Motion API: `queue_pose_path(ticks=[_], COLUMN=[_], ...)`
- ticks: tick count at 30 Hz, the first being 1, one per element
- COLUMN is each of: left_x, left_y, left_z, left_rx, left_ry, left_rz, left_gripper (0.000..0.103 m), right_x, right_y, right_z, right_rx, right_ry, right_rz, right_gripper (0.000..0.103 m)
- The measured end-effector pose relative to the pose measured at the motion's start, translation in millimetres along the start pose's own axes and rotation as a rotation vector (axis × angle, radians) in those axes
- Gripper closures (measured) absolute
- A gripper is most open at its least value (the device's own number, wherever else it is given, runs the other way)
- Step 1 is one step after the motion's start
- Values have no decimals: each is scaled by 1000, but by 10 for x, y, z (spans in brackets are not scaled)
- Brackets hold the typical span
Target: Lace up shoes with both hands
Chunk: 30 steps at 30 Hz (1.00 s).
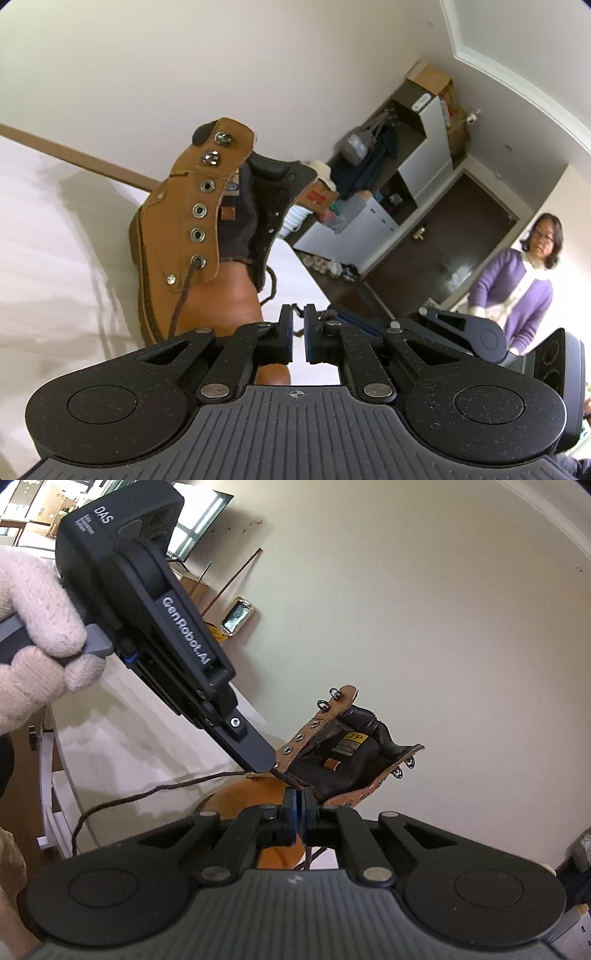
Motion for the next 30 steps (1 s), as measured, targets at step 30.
queue_pose_path(ticks=[30], left_x=[-120], left_y=[18], left_z=[-207], left_rx=[-99], left_ry=[-59], left_rz=[-54], left_gripper=[99], right_x=[101], right_y=[31], right_z=[-262], right_rx=[-160], right_ry=[75], right_rz=[68], right_gripper=[100])
Point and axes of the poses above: each gripper's, at about its wrist camera, not at the fingertips, and x roughly the way its jaws point, z to its right, y to its top, the point moved 2 cm from there along x, roughly the way its jaws point, and after that the axes turned 6 degrees about -y, right-handed, at the moved point
